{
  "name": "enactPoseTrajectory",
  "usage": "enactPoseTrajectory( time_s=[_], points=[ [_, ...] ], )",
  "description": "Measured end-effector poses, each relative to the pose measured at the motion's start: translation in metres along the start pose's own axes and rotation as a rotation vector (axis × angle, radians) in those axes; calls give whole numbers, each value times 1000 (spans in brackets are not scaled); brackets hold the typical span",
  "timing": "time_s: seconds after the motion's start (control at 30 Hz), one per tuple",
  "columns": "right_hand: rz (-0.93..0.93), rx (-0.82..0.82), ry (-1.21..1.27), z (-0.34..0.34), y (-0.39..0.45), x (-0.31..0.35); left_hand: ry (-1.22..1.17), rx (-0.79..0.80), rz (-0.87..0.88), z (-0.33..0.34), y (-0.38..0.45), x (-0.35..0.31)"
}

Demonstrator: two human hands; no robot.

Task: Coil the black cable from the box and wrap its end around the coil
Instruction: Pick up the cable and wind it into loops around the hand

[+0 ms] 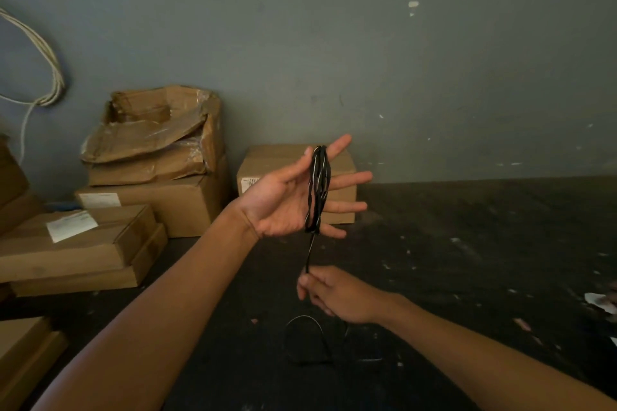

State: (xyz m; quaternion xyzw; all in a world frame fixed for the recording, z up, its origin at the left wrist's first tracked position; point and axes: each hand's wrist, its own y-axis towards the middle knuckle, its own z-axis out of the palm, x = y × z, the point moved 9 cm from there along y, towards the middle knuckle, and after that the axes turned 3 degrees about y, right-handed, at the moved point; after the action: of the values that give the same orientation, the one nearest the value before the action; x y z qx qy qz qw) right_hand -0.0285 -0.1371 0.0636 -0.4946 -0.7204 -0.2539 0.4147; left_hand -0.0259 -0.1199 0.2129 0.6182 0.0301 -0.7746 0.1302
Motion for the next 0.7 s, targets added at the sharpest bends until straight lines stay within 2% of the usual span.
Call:
enactPoseTrajectory(
  time_s=[0.17,0.37,0.6,0.7],
  points=[
    [-28,136,-107,25,-12,31,60,-71,0,-16,0,0],
    [-143,177,-235,25,-29,72,98,-196,-29,-49,-11,9],
    [-212,35,-316,-11,-33,104,82,-349,-113,-81,-26,36],
    [-232,-12,-350,-32,-32,116,74,-354,-137,-82,-29,46]
  ],
)
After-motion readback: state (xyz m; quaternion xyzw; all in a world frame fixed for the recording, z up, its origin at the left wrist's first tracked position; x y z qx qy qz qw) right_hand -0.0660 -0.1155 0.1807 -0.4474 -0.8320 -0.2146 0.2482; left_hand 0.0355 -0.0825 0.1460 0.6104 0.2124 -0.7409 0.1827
